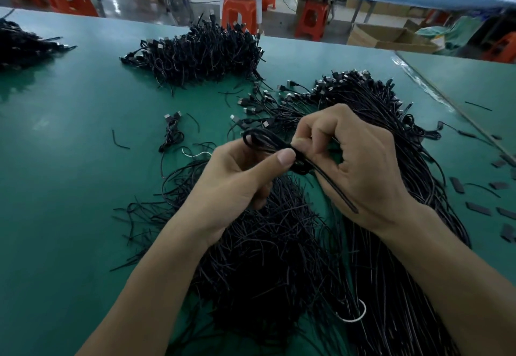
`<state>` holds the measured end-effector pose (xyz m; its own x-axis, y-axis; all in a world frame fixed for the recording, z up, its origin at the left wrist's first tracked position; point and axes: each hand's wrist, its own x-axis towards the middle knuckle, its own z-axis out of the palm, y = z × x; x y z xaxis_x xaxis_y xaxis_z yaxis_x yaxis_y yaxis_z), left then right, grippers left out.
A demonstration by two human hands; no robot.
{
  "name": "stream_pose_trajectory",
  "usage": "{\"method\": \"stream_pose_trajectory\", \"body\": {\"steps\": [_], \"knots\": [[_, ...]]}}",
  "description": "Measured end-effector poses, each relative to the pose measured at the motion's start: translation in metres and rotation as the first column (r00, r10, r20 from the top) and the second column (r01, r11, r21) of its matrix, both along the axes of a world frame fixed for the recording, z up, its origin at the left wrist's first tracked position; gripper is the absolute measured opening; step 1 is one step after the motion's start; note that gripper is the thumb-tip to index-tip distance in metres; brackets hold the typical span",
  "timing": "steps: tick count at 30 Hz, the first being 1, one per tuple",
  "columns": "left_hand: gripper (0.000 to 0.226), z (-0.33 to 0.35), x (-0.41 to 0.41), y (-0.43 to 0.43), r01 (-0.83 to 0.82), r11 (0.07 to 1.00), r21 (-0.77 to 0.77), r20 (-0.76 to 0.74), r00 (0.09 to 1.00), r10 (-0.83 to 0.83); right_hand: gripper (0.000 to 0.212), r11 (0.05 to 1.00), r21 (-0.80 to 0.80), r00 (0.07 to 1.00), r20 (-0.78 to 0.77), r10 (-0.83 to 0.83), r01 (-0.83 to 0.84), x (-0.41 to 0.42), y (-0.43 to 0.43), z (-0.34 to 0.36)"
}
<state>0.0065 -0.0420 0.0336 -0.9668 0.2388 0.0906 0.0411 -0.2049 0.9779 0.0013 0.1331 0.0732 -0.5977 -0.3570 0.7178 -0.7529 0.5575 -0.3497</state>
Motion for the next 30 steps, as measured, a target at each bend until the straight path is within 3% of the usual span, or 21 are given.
{"method": "stream_pose_trajectory", "body": {"steps": [2, 7, 10, 14, 16, 19, 24, 27, 30], "knots": [[0.010, 0.000, 0.000, 0.002, -0.048, 0.998, -0.043, -0.127, 0.991, 0.043, 0.028, 1.000, 0.001, 0.999, 0.047, 0.020, -0.020, -0.002, 0.002, -0.002], [0.017, -0.004, 0.002, 0.009, -0.234, 0.965, -0.116, -0.280, 0.940, 0.194, 0.036, 0.987, -0.162, 0.972, 0.233, 0.043, -0.005, 0.002, -0.001, -0.009], [0.024, -0.008, 0.001, 0.010, -0.470, 0.857, -0.210, -0.536, 0.789, 0.302, 0.037, 0.946, -0.320, 0.919, 0.384, 0.090, 0.041, 0.004, -0.006, -0.013], [0.027, -0.013, 0.002, 0.012, -0.659, 0.729, -0.187, -0.819, 0.514, 0.256, 0.035, 0.886, -0.463, 0.852, 0.471, 0.227, 0.020, 0.005, -0.009, -0.012], [0.024, -0.015, 0.001, 0.013, -0.683, 0.714, -0.154, -0.861, 0.447, 0.242, 0.034, 0.845, -0.533, 0.817, 0.509, 0.272, 0.050, 0.005, -0.009, -0.008], [0.024, -0.014, 0.001, 0.015, -0.617, 0.779, -0.113, -0.868, 0.443, 0.225, 0.038, 0.791, -0.601, 0.788, 0.541, 0.293, 0.119, 0.004, -0.010, -0.004], [0.023, -0.017, -0.002, 0.011, -0.625, 0.766, -0.152, -0.893, 0.419, 0.165, 0.038, 0.717, -0.661, 0.677, 0.633, 0.376, 0.219, 0.005, -0.012, -0.004], [0.024, -0.023, -0.006, 0.006, -0.664, 0.731, -0.159, -0.941, 0.325, 0.090, 0.037, 0.662, -0.705, 0.594, 0.655, 0.467, 0.256, 0.007, -0.013, -0.004], [0.014, -0.028, -0.010, 0.005, -0.677, 0.733, -0.072, -0.967, 0.227, 0.114, 0.032, 0.586, -0.751, 0.446, 0.656, 0.609, 0.304, 0.009, -0.013, -0.005]]}}
